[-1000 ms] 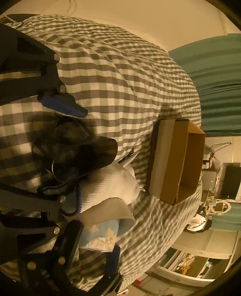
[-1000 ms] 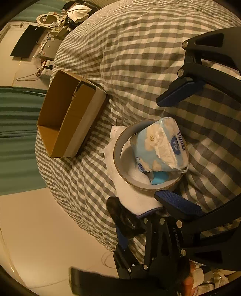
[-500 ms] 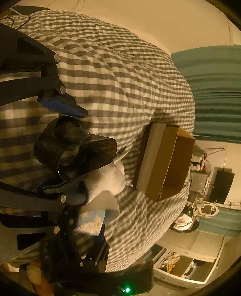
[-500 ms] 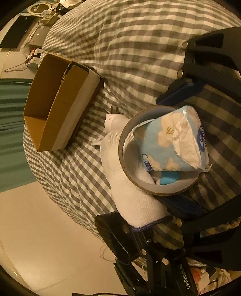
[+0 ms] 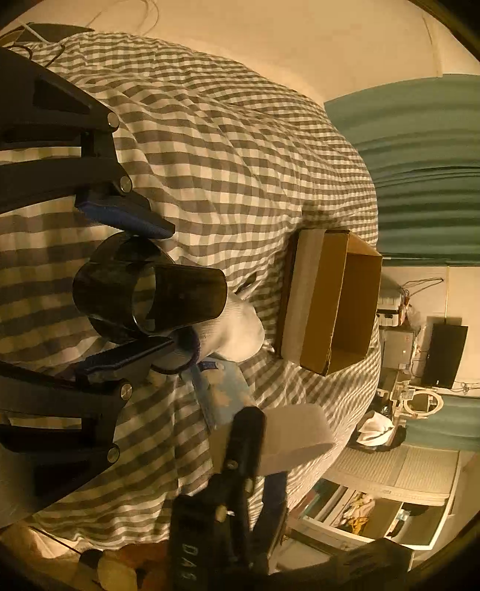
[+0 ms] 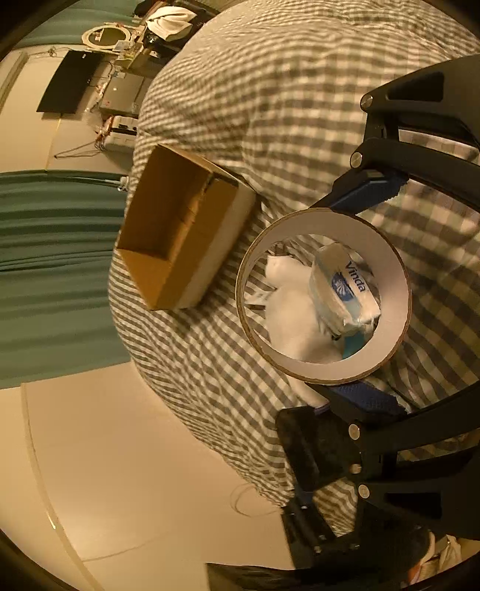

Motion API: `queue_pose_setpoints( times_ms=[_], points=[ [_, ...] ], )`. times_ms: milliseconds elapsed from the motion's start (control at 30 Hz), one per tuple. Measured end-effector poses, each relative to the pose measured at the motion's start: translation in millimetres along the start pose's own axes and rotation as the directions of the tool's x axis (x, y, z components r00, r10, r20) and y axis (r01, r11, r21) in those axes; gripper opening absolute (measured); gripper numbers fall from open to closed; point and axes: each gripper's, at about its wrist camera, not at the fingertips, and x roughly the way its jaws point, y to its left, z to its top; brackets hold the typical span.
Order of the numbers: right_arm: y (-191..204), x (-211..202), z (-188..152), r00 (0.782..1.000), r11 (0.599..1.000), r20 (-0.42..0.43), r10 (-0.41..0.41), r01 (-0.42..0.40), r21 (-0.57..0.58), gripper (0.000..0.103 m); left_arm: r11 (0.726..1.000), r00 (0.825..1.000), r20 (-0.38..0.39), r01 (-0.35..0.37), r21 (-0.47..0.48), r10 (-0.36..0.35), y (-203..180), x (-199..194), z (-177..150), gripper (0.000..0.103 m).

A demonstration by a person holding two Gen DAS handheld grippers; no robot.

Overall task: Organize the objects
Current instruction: 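Grasp the tape roll with the right gripper while the left grasps the black cup, then carry the black cup and tape roll into the box and release both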

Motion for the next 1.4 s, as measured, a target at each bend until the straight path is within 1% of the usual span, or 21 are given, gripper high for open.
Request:
queue_pose_setpoints(
  times_ms=[200, 400, 500, 700, 833, 1033, 1167, 1300, 1400],
  points=[
    [-1, -15, 2, 0.999, 1.000, 0.030, -0.013, 0.013, 0.002, 0.080, 1.000, 0.998, 0.059, -0.016, -0.008, 0.017, 5, -19, 10, 0.056],
    [1, -35, 11, 0.996, 0.999, 0.076, -0.036, 0.037, -0.016, 0.080, 1.000, 0.992, 0.121, -0.030, 0.000, 0.030, 9, -34, 40, 0.056],
    [1, -46, 21, 0.993, 0.998, 0.102, -0.053, 0.055, -0.020, 0.080, 1.000, 0.991, 0.131, -0.003, -0.004, 0.003, 10, -37, 55, 0.056],
    [1, -62, 41, 0.986, 0.994, 0.140, -0.086, 0.094, -0.050, 0.080, 0.999, 0.986, 0.167, -0.035, 0.036, 0.028, 3, -37, 87, 0.056],
    [1, -69, 60, 0.981, 0.991, 0.162, -0.105, 0.117, -0.069, 0.080, 0.998, 0.983, 0.182, -0.035, 0.043, 0.027, 2, -37, 107, 0.056],
    [-2, -67, 94, 0.975, 0.983, 0.175, -0.134, 0.153, -0.101, 0.080, 0.995, 0.978, 0.200, -0.079, 0.066, 0.064, 3, -34, 142, 0.056],
    [-8, -61, 116, 0.973, 0.980, 0.179, -0.148, 0.169, -0.109, 0.080, 0.993, 0.976, 0.206, -0.089, 0.079, 0.071, 5, -26, 164, 0.056],
    [-17, -47, 139, 0.970, 0.975, 0.175, -0.166, 0.188, -0.115, 0.080, 0.991, 0.974, 0.213, -0.095, 0.092, 0.074, 5, -12, 188, 0.056],
    [-27, -33, 154, 0.969, 0.974, 0.166, -0.183, 0.202, -0.106, 0.080, 0.990, 0.975, 0.206, -0.104, 0.099, 0.082, 6, 6, 206, 0.056]
  ],
)
